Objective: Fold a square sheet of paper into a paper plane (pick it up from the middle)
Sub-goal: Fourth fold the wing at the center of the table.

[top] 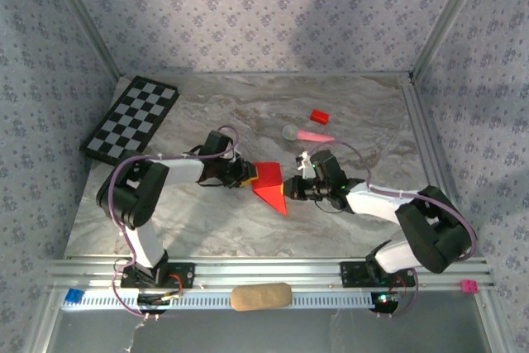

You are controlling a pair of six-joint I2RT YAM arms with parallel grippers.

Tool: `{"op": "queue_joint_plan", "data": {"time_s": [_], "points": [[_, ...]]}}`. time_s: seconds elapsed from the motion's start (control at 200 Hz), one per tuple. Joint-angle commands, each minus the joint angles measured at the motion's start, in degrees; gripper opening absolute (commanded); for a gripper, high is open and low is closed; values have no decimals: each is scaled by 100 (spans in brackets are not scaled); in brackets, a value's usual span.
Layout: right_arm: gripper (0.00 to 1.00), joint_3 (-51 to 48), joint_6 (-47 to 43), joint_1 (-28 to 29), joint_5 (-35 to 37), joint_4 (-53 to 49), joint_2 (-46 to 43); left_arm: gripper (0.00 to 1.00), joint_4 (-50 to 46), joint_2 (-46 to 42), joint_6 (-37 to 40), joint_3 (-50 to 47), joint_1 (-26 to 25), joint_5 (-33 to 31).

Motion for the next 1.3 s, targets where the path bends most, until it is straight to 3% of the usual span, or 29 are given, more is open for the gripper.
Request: {"op": "queue_joint_plan", "data": {"time_s": [0.0, 0.235, 0.33, 0.44, 0.545, 0.75, 0.8, 0.9, 0.984, 1.169, 1.294], "points": [[0, -80, 52, -34, 60, -66, -113, 19, 132, 3, -30, 156, -49, 29], [6, -6, 9, -40, 334, -436, -128, 6, 116, -175, -127, 62, -51, -246], [21, 164, -30, -9, 492, -916, -281, 3, 160, -318, -212, -25, -51, -434], [35, 415, -170, 187, 1287, -1816, -705, 2, 125, -538, -389, -111, -100, -707], [39, 540, -582, 390, 2066, -2432, -1104, 1, -156, -737, -742, -165, -206, -1142], [45, -18, -629, 889, 3425, -1853, -1982, 1, 65, -961, -1464, -313, -504, -1549], [52, -176, -621, 1026, 3833, -1641, -2132, 1, 82, -982, -1569, -322, -566, -1612], [81, -266, -770, 1074, 3953, -1703, -2248, 1, 128, -1009, -1665, -325, -651, -1633], [79, -79, -119, 988, 4502, -2453, -2256, 1, 98, -1048, -1681, -318, -695, -1667], [84, -222, -290, 675, 4191, -2346, -2720, 2, 83, -1148, -1719, -333, -691, -1659], [81, -587, 35, 529, 4019, -1937, -3089, 2, 67, -1213, -1741, -308, -700, -1668]]}}
